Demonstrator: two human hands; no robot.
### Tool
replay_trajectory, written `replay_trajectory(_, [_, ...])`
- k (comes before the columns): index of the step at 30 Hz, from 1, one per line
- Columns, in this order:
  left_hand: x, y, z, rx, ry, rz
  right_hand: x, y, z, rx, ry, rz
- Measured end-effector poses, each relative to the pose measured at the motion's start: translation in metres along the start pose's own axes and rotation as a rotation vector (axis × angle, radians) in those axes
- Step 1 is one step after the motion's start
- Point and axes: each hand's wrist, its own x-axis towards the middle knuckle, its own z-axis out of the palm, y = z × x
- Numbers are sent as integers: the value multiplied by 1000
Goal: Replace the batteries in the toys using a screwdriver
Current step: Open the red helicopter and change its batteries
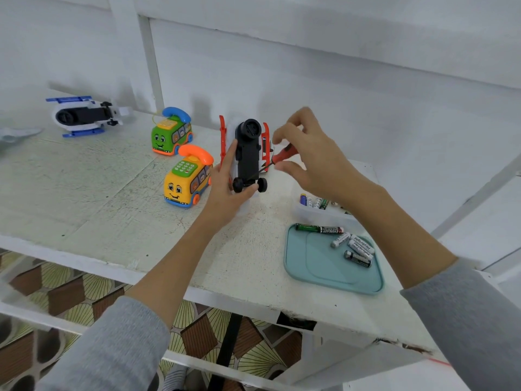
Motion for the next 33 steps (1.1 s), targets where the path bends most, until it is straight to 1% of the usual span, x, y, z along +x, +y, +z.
replay_trajectory(2, [0, 0, 0, -15, -1, -5, -3, 2, 1, -6, 4, -21])
replay_trajectory(4, [-1, 0, 0, -25, 2, -11, -3, 5, 3, -71, 45, 65])
replay_trajectory(6, [-1, 0, 0, -28, 6, -10, -4, 9, 3, -135, 37, 136])
replay_trajectory(9, [-2, 1, -1, -32, -1, -15, -8, 8, 3, 2, 20, 50])
replay_trajectory(11, [-2, 1, -1, -32, -2, -7, -11, 8, 6, 17, 37, 26])
replay_trajectory(13, [-3, 1, -1, -26, 2, -7, -10, 8, 6, -57, 50, 112])
replay_trajectory(15, [-4, 2, -1, -20, 10, -11, -8, 9, 4, -138, 16, 180])
replay_trajectory(19, [-5, 4, -1, -12, -14, -6, -9, 2, 2, -37, 4, 71])
replay_trajectory(22, [-5, 5, -1, -24, -14, -13, -8, 2, 4, -105, 15, 123])
replay_trajectory(26, [-6, 7, -3, -31, -17, -20, -7, 8, 2, -229, -11, 193])
replay_trajectory(28, [-6, 8, -4, -33, -25, -11, -8, 10, 0, -274, -52, 183])
replay_trajectory(30, [-6, 9, -4, -34, -35, -20, -9, 13, 0, -344, -131, 147])
replay_trajectory(31, [-6, 9, -5, -28, -39, -30, -11, 15, 0, -357, -157, 132])
replay_trajectory(32, [-6, 9, -5, -24, -44, -37, -13, 17, -1, -335, -149, 134])
replay_trajectory(33, [-6, 9, -6, -28, -48, -35, -16, 20, -3, -280, -105, 154])
